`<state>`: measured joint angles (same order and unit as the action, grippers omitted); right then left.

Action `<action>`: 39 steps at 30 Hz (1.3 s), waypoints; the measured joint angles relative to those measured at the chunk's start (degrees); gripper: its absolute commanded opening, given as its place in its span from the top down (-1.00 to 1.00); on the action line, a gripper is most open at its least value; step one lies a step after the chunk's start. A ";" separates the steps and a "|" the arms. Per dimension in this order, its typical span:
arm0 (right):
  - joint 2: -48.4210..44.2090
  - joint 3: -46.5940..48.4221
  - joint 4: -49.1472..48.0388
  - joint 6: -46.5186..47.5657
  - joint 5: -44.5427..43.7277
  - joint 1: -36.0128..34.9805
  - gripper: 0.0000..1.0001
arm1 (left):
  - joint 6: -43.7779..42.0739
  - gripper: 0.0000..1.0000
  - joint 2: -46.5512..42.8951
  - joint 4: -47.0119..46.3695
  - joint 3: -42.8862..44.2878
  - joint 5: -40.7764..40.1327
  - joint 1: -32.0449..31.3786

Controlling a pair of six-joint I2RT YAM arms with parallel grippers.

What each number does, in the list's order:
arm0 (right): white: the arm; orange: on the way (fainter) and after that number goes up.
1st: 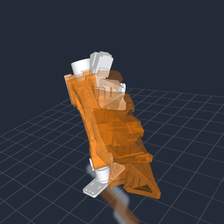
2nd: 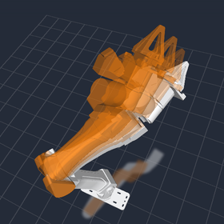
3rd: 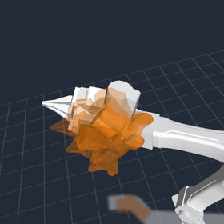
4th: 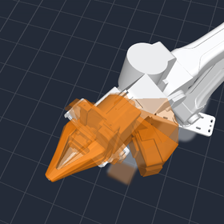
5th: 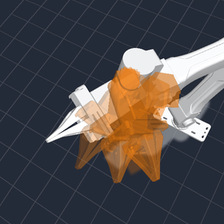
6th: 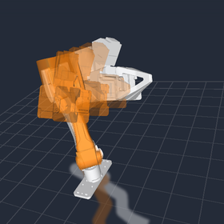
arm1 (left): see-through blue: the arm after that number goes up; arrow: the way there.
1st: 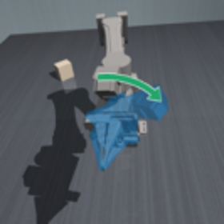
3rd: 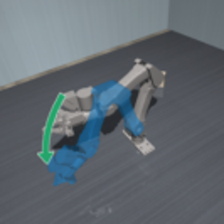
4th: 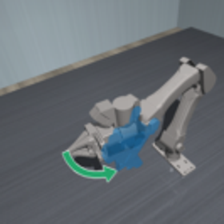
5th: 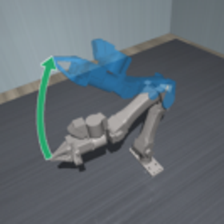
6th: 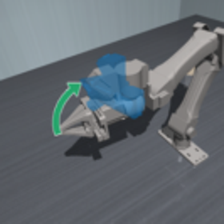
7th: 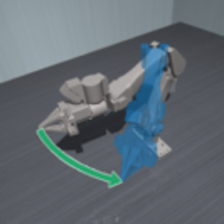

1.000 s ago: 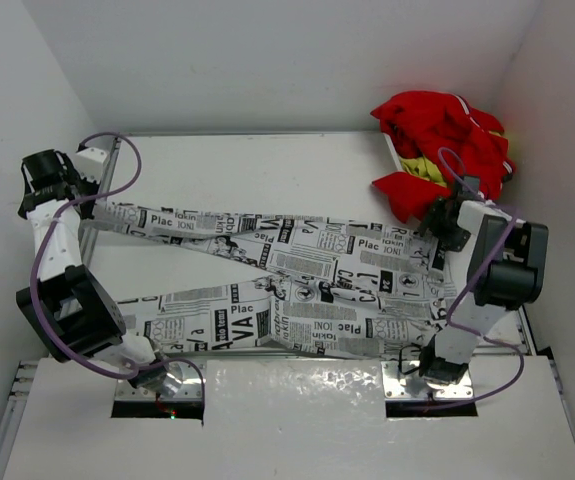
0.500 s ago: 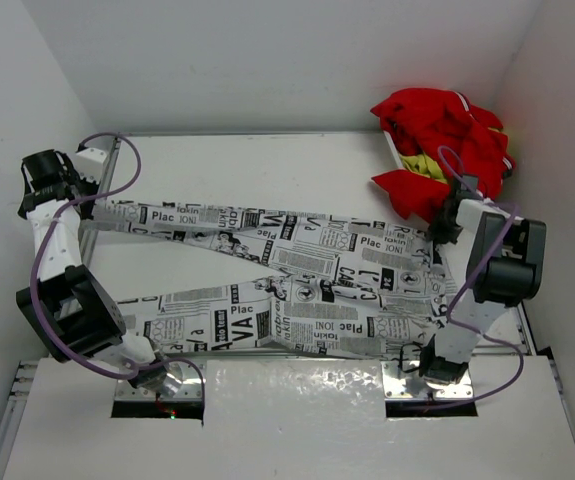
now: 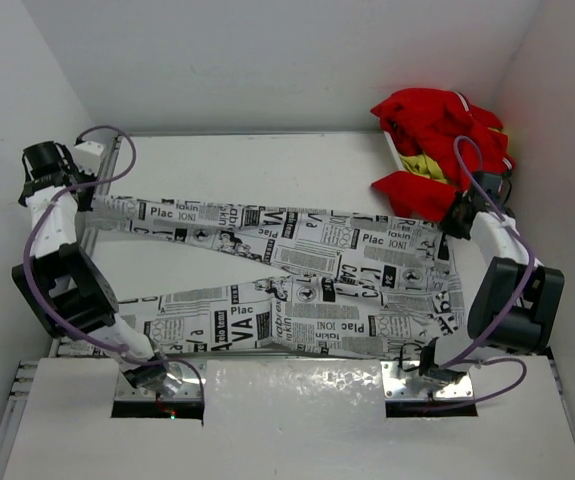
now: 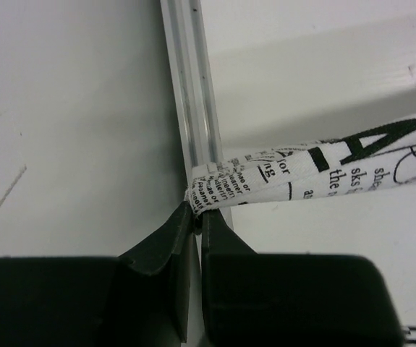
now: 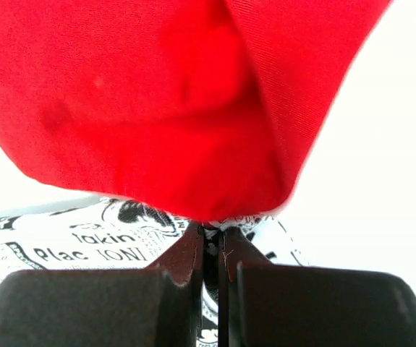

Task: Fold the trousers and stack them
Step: Fold the trousers

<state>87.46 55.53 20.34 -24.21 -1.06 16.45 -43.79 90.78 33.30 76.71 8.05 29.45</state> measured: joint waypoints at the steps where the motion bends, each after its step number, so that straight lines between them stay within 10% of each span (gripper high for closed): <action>1: -0.68 -0.70 -0.33 -0.04 0.20 0.26 1.00 | 0.61 1.00 0.76 -0.09 0.76 -0.07 0.00; 16: -9.42 -3.21 -1.55 -1.40 3.08 1.97 1.00 | 9.49 1.00 20.46 -0.33 26.58 0.11 -4.59; 26: 1.70 13.66 -8.28 -8.61 6.14 2.78 1.00 | 14.86 1.00 47.80 -7.56 65.48 -2.73 -9.79; 33: 3.13 20.22 -12.96 -10.43 7.76 5.35 1.00 | 18.88 1.00 46.03 -19.30 63.67 -0.13 -11.80; 39: -5.53 4.24 -16.87 -7.48 8.76 5.86 1.00 | 12.02 1.00 22.93 -19.04 32.98 8.52 -8.74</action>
<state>81.93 59.77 3.46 -31.68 7.70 22.31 -31.77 113.71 14.26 109.69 16.58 20.71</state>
